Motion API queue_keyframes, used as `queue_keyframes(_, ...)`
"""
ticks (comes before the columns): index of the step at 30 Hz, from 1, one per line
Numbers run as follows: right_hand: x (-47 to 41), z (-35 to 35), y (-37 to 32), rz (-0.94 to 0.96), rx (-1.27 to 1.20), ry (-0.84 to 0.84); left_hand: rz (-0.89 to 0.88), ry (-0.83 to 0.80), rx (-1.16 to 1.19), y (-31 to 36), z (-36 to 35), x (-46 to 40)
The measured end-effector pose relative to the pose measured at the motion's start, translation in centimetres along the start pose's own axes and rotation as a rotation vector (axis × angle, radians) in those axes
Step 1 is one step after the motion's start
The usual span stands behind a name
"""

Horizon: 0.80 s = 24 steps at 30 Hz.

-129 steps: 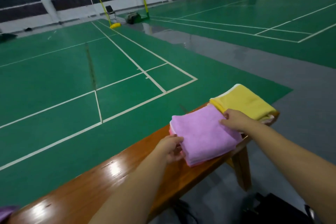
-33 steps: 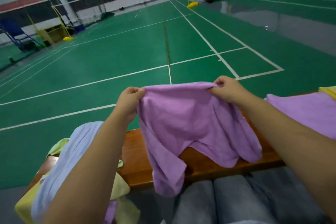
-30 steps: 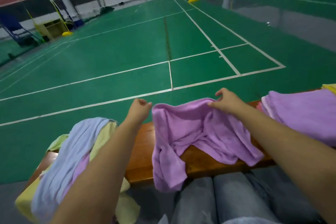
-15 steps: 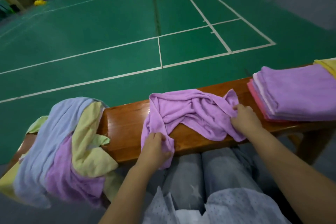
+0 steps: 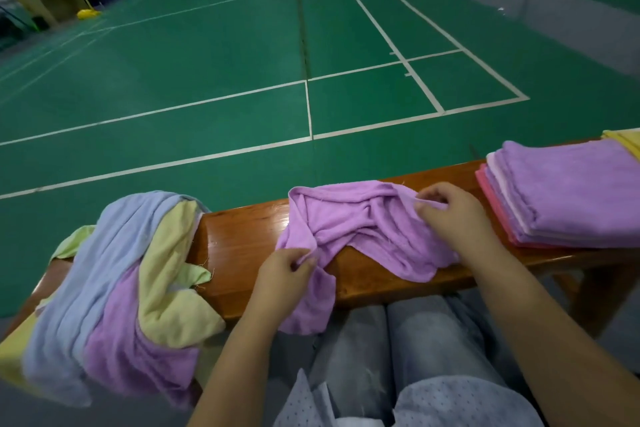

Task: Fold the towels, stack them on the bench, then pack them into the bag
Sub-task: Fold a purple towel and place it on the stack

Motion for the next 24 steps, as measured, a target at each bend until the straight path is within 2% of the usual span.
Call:
queue_keyframes(4, 3.1, -5.2, -1.6, -0.059, -0.216, -0.254, 0.076, 0.062, 0.369, 2.3, -1.6, -0.4)
queue_keyframes(7, 4.4, -8.1, -0.6, -0.164, -0.387, -0.358, 0.109, 0.117, 0.447, 2.6, -3.2, -0.7)
queue_keyframes(10, 4.6, -8.7, 0.6, -0.225, -0.466, -0.352, 0.103, 0.154, 0.507, 2.9, -3.9, -0.3)
queue_keyframes(14, 4.5, -8.8, 1.8, -0.252, -0.454, -0.322, 0.082, 0.170, 0.546, 3.3, -4.1, 0.2)
queue_keyframes(24, 5.3, -8.2, 1.6, -0.127, -0.481, -0.173, 0.115, 0.200, 0.578, 3.2, -4.8, 0.4)
Point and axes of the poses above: each hand's wrist, its own x-axis away from the middle knuckle, its own z-axis out of the back of the hand, y = z × x, the point moved 7 cm from there along -x, towards the middle knuckle, and after that the axes turned 15 degrees about -z, right-handed, at the moved point
